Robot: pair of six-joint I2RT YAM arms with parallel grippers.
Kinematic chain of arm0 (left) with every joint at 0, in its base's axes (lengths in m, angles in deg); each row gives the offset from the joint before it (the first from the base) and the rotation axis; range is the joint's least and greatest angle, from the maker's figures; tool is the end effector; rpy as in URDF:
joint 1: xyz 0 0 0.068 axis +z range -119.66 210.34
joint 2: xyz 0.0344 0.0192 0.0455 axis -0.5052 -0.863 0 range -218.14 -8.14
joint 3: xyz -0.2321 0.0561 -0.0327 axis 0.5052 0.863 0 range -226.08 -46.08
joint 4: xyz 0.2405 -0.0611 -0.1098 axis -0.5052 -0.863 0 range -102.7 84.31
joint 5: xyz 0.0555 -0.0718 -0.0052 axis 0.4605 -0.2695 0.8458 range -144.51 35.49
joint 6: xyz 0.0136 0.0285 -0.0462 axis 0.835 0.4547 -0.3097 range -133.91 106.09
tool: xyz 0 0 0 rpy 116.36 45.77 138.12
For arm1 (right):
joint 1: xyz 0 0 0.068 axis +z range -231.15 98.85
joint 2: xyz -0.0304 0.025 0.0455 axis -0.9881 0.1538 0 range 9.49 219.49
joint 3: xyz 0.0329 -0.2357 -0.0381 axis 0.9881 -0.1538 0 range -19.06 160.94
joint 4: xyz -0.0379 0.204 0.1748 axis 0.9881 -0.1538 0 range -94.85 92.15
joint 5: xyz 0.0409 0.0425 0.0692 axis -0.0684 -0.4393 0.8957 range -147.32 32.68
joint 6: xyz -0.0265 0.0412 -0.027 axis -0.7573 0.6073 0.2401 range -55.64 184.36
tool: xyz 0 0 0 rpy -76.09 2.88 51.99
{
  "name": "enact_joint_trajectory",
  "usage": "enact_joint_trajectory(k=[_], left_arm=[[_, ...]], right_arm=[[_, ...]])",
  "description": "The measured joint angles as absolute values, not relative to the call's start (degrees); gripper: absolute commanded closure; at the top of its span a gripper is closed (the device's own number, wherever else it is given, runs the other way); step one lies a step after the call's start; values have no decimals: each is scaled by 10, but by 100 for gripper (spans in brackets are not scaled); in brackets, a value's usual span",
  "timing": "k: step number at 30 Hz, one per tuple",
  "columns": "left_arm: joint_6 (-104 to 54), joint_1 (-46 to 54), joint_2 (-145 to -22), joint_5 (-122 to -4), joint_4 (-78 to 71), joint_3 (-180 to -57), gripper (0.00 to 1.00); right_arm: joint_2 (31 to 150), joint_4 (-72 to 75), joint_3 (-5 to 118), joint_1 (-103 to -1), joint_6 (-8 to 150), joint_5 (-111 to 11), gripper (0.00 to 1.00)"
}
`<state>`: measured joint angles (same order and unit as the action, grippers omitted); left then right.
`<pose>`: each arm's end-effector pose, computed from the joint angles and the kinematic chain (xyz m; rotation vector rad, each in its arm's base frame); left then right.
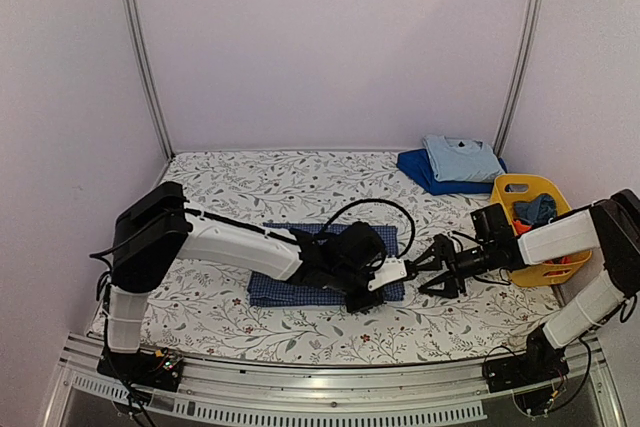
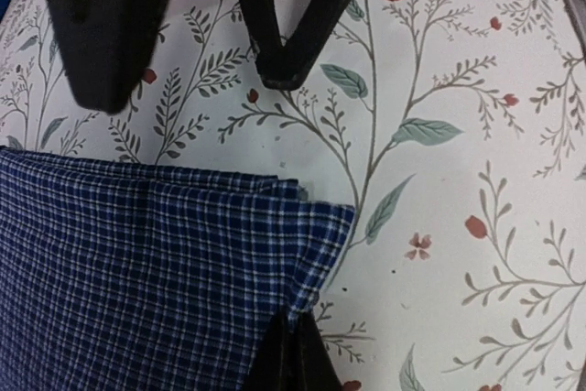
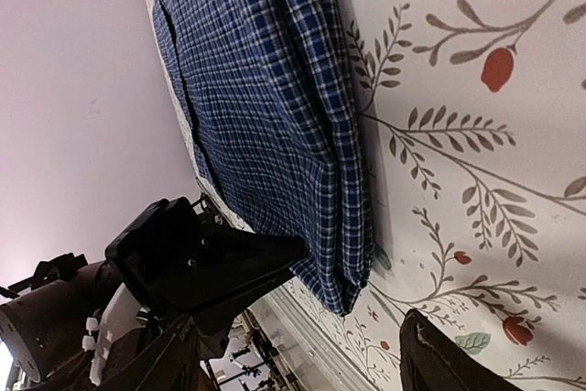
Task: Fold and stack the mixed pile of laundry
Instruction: Pick up the square-folded T-shirt from the center of the board, then pass from the left arm to the right
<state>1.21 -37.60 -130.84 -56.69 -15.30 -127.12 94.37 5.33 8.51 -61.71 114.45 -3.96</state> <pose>0.1661 -0.4139 0.0950 1.6818 1.8736 -0.4364 0.2205 0.1108 0.0824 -0.2839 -2.6608 -1.5779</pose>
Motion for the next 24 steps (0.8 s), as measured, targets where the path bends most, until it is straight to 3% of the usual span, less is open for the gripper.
enact_joint_trajectory(k=[10, 16, 24], left_arm=[[-15, -353, -1256, -598, -128, -1267, 100], [-19, -353, -1255, -604, -124, -1260, 100], [-23, -353, -1233, -616, -108, -1224, 100]], right_arm=[[1018, 167, 88, -591, 1215, -15, 23], [1067, 254, 116, -571, 1281, -11, 36], [1178, 384, 141, -557, 1365, -10, 45]])
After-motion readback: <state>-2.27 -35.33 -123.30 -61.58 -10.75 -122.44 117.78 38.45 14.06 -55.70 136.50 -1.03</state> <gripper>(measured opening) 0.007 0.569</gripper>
